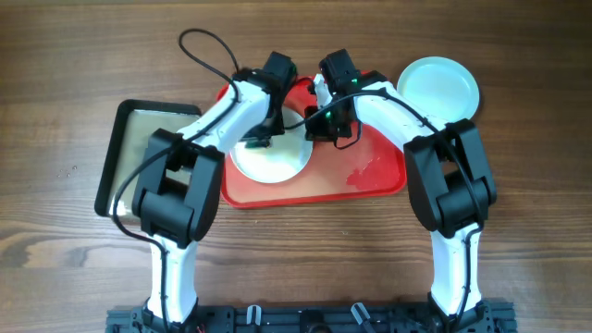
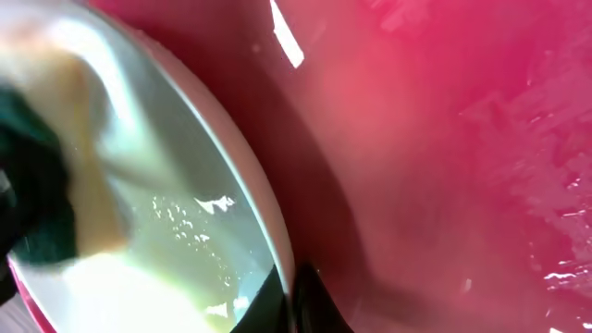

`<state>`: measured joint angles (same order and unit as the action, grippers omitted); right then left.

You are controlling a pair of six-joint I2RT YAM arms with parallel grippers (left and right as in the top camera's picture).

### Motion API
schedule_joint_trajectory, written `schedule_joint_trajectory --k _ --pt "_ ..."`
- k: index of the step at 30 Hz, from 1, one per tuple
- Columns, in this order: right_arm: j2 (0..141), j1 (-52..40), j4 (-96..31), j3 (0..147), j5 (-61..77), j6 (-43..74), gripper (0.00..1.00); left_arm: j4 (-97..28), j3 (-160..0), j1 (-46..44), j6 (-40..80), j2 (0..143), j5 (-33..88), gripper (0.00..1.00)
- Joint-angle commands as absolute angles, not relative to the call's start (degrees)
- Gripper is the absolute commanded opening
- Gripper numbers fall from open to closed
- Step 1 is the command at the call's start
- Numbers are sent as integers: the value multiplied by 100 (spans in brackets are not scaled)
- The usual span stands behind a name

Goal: Clean dirty plates on tray and stack at the side
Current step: 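Scrub the white plate with the sponge while the right gripper holds it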

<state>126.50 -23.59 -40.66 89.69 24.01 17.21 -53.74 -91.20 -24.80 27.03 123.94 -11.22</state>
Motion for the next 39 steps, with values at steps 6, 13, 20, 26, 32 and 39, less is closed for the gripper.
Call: schedule_joint_trajectory --k 6,13,20,26,32,39 --pt "12814 -2381 -4075 8886 2364 1653 4 -5192 -8997 -2462 -97 12562 3332 4" --pt "12814 -2381 -4077 8886 2362 1651 4 -3837 -8997 -2460 2191 12562 -528 4" --pt "12814 -2381 -4077 8886 2359 1649 4 -5223 -8997 -2460 4136 12562 -2904 4" --pt "12814 -2381 -4077 8886 2364 1651 5 -6569 -8997 -2464 3498 12562 -794 4" --pt "12814 -2381 -4075 8886 2364 1656 4 -6145 -8997 -2464 655 12562 2823 4" --pt "12814 -2381 -4082 8886 2364 1649 4 -4134 -9109 -2213 1931 12556 921 4"
